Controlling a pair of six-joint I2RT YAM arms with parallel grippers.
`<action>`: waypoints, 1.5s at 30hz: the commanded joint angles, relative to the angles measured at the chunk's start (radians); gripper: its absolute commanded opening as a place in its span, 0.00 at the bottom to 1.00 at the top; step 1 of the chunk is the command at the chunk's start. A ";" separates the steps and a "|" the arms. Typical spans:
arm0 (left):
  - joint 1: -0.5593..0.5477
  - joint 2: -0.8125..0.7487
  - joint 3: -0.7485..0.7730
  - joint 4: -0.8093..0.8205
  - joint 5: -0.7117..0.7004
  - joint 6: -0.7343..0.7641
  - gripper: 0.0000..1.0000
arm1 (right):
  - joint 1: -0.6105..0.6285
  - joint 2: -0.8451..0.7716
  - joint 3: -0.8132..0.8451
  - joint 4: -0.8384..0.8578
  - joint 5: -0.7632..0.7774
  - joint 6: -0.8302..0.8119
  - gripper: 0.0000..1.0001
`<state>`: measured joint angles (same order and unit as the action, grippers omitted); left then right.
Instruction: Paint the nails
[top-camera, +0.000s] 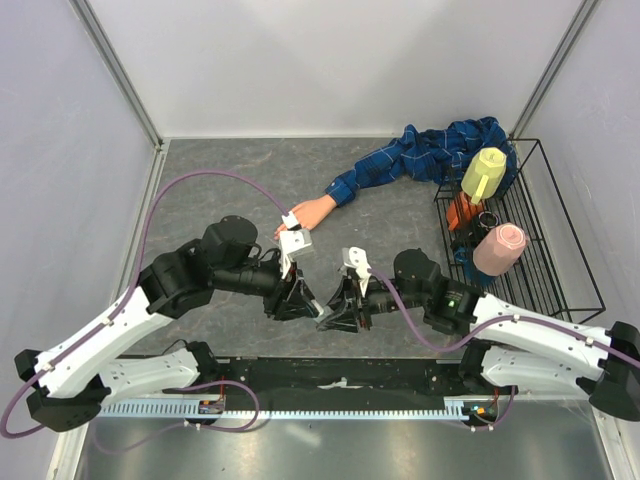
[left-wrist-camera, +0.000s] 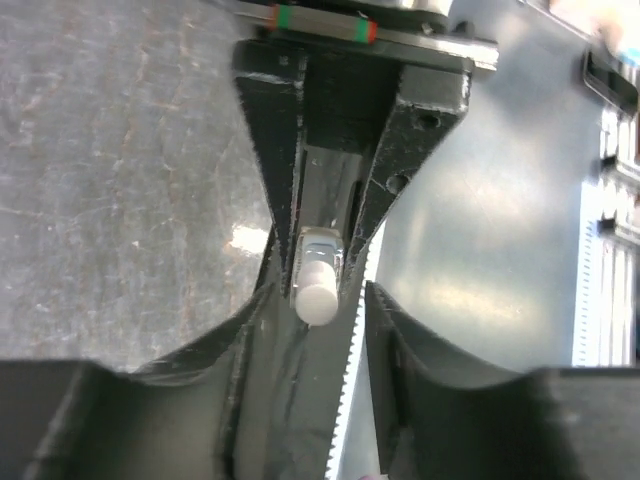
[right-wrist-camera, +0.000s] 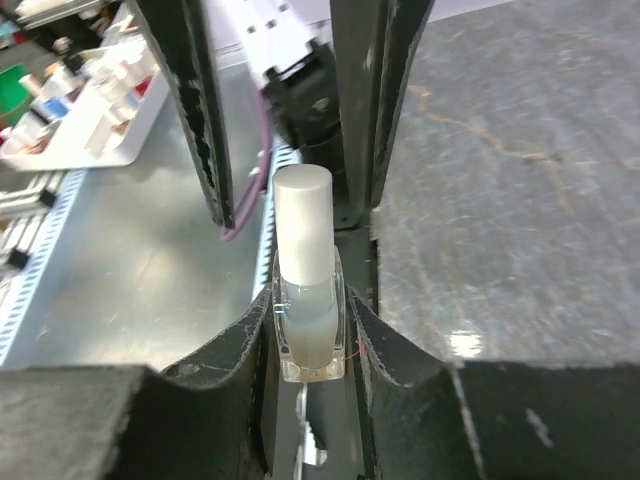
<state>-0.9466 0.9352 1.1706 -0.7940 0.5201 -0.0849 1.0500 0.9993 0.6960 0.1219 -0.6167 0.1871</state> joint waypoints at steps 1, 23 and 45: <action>-0.004 -0.059 -0.001 0.146 -0.109 -0.186 0.50 | -0.004 -0.070 -0.006 0.036 0.095 -0.025 0.00; -0.003 -0.216 -0.253 0.866 0.090 -0.343 0.57 | -0.004 -0.162 0.011 0.271 0.023 0.146 0.00; -0.004 -0.111 -0.180 0.811 0.169 -0.358 0.29 | -0.004 -0.174 0.060 0.185 0.064 0.080 0.00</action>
<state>-0.9466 0.8185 0.9436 0.0277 0.6605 -0.4297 1.0489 0.8391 0.7040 0.3050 -0.5774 0.3000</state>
